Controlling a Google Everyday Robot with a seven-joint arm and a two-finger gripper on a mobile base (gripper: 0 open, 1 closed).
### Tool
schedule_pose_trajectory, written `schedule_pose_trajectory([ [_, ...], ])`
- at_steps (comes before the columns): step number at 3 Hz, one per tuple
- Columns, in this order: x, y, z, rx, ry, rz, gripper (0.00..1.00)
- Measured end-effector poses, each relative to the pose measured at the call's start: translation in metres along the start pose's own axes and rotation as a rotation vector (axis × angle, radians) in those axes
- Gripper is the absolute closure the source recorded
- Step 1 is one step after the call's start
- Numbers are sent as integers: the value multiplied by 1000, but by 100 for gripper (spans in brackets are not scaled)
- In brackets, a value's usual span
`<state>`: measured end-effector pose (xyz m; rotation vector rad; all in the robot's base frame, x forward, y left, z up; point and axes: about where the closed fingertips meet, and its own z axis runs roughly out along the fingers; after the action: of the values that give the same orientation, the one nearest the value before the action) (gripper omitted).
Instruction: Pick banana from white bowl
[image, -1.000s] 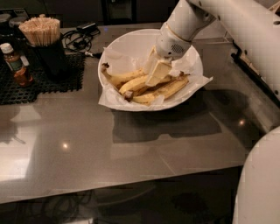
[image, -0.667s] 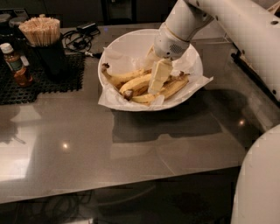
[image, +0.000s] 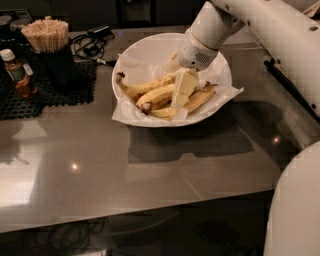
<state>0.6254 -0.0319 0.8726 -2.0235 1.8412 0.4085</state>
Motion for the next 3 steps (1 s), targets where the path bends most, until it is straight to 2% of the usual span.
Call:
schedule_pose_trajectory([
  [3,11,1,5,-13,-14,39,81],
])
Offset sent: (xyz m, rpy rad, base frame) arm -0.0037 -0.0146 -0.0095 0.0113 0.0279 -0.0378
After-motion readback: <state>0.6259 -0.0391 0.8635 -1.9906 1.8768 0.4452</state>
